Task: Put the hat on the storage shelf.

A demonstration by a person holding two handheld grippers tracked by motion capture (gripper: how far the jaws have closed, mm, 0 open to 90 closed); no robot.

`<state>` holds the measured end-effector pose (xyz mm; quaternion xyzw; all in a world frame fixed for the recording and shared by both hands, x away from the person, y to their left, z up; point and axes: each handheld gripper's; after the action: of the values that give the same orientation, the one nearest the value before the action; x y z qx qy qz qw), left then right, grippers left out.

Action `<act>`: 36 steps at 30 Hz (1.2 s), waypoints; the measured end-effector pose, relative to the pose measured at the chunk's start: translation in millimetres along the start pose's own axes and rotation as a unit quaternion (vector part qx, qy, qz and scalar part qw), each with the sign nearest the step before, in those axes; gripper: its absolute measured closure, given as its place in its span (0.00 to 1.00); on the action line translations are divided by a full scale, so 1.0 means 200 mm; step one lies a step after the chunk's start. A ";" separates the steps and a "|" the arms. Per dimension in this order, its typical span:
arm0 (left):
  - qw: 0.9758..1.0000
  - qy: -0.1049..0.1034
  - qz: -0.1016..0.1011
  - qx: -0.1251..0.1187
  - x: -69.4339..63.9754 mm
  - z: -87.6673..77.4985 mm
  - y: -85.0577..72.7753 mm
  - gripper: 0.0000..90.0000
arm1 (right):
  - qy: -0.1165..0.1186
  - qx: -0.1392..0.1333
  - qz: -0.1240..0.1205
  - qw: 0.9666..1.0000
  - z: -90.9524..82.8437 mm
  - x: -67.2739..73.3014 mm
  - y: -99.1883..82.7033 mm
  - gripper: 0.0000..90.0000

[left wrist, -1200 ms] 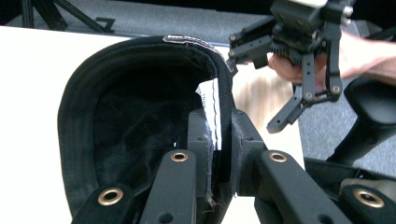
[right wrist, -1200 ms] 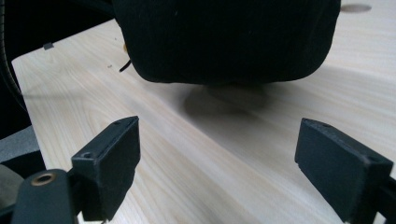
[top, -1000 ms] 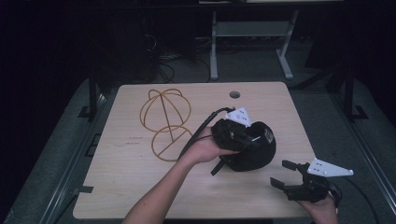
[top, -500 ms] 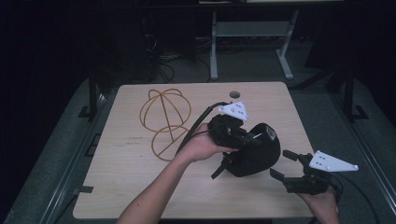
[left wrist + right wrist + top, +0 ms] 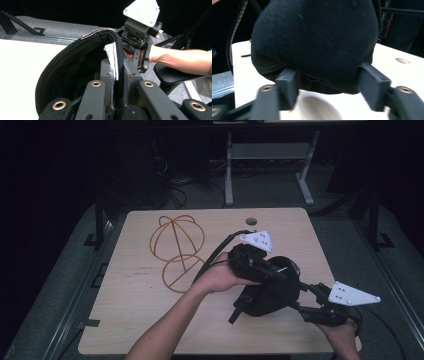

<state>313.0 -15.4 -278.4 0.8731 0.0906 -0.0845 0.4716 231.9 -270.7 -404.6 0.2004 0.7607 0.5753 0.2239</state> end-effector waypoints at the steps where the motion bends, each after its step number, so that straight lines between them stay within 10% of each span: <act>1: 1.000 0.000 0.001 0.001 0.00 0.00 0.00 0.90 | 0.003 0.002 -0.002 1.000 0.00 0.00 0.00 0.58; 7: 1.000 0.010 -0.008 -0.004 0.00 -0.04 -0.02 0.90 | 0.007 -0.004 -0.013 1.000 0.00 0.00 0.01 0.89; 24: 0.997 0.080 -0.019 -0.009 0.04 -0.13 -0.08 0.70 | 0.033 0.007 0.041 0.999 -0.03 -0.07 0.11 0.94; 36: 0.995 0.090 -0.033 -0.020 0.06 -0.22 -0.17 0.66 | 0.023 0.015 0.055 0.998 -0.02 -0.12 0.14 0.97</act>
<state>318.9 40.2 -284.6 0.8644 0.1627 -0.0192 0.4755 250.7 -279.2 -373.5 0.2318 0.7622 0.5796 0.1717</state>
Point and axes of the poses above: each handheld gripper's, and its own axes: z roughly forward along the jaws, y roughly out of its top, x roughly to its left, and after that the axes turned 8 degrees about -z, right-handed
